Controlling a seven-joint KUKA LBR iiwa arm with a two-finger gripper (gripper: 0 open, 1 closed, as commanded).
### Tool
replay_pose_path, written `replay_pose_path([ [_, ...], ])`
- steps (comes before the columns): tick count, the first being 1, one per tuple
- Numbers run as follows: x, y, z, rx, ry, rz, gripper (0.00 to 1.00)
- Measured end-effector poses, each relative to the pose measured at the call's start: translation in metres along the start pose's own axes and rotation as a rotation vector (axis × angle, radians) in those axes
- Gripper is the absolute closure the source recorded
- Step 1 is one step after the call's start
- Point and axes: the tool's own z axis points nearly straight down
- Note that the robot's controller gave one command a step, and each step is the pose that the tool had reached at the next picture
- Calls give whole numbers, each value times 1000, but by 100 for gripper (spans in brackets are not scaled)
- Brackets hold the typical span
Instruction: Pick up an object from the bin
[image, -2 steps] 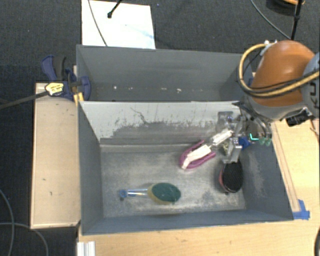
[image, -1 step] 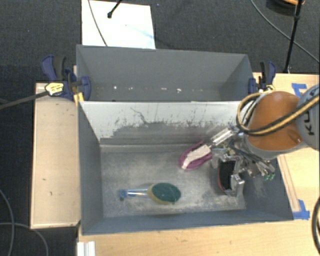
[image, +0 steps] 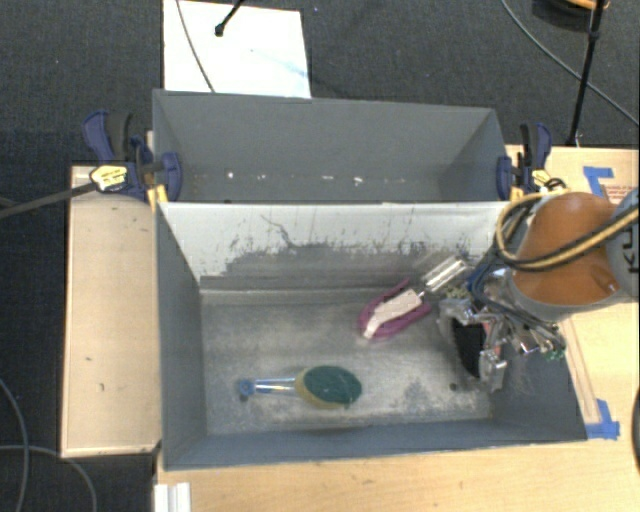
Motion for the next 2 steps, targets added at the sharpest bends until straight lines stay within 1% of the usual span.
replay_pose_path([
  [1,23,-16,1,-3,3,-114,0],
  [2,23,-15,2,-3,5,-117,100],
])
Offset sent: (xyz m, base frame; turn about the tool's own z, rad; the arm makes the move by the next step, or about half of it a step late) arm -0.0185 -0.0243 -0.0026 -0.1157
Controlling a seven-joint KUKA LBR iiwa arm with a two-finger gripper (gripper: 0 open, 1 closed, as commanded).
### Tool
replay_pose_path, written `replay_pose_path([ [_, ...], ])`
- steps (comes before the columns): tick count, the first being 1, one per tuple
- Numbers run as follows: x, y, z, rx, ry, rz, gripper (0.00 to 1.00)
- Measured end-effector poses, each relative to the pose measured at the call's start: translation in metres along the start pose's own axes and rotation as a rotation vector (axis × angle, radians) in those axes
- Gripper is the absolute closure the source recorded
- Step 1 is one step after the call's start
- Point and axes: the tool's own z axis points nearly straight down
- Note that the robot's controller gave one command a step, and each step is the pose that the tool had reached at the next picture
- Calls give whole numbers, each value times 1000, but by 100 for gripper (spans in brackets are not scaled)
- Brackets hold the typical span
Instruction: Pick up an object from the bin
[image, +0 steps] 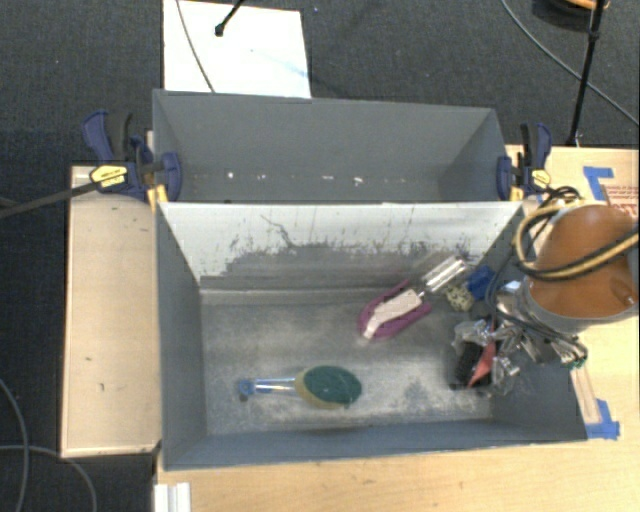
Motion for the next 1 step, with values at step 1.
replay_pose_path([
  [1,-19,6,-155,9,-6,22,100],
])
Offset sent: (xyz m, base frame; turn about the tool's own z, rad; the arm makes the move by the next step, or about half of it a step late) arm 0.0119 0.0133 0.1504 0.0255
